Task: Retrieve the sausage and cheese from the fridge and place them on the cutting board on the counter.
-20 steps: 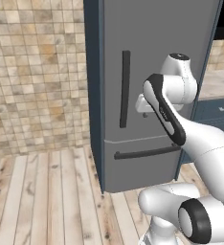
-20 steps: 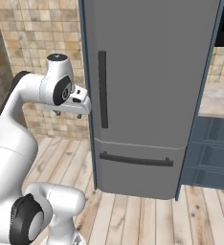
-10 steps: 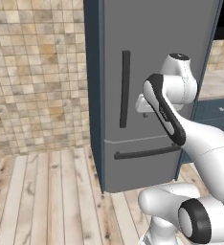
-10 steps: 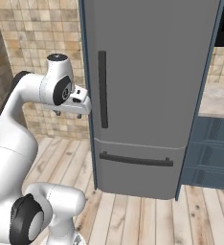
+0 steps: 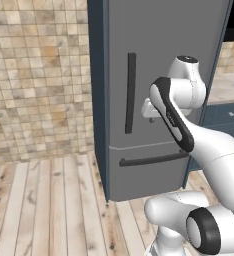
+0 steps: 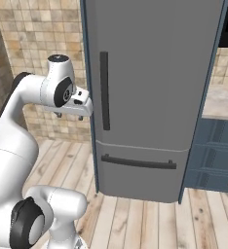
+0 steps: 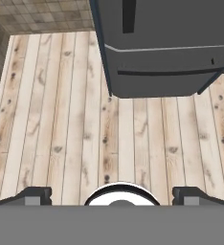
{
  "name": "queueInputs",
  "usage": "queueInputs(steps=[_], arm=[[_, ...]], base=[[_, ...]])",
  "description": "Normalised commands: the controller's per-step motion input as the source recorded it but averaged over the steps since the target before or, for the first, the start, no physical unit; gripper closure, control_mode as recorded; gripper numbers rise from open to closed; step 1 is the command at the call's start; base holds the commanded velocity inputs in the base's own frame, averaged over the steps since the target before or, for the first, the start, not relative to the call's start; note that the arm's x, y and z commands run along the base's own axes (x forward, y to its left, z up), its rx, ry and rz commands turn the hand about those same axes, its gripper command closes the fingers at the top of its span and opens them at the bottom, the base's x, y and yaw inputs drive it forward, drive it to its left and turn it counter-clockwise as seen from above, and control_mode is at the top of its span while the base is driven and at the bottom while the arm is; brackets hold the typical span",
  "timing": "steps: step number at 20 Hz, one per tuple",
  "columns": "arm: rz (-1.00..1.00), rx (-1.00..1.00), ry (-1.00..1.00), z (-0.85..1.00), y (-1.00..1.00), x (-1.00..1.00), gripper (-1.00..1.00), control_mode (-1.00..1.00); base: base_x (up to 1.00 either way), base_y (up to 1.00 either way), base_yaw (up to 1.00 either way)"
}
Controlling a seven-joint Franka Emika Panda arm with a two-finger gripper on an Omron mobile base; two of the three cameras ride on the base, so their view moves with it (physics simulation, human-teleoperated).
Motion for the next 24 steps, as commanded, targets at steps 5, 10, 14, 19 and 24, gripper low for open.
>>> queueInputs(steps=[5, 10, 14, 19, 24], arm=[[0.0, 0.0, 0.0, 0.0, 0.0, -0.01, -1.0, -1.0], [0.0, 0.0, -0.13, -0.25, 0.08, 0.37, -1.0, -1.0], [-0.01, 0.09, -0.18, -0.03, 0.0, 0.97, -1.0, -1.0], [0.0, 0.09, -0.13, 0.02, 0.0, 0.9, -1.0, -1.0], [-0.02, 0.02, -0.1, 0.23, 0.0, 0.54, -1.0, -1.0]], base=[[0.0, 0.0, 0.0], [0.0, 0.0, 0.0], [0.0, 0.0, 0.0], [0.0, 0.0, 0.0], [0.0, 0.0, 0.0]])
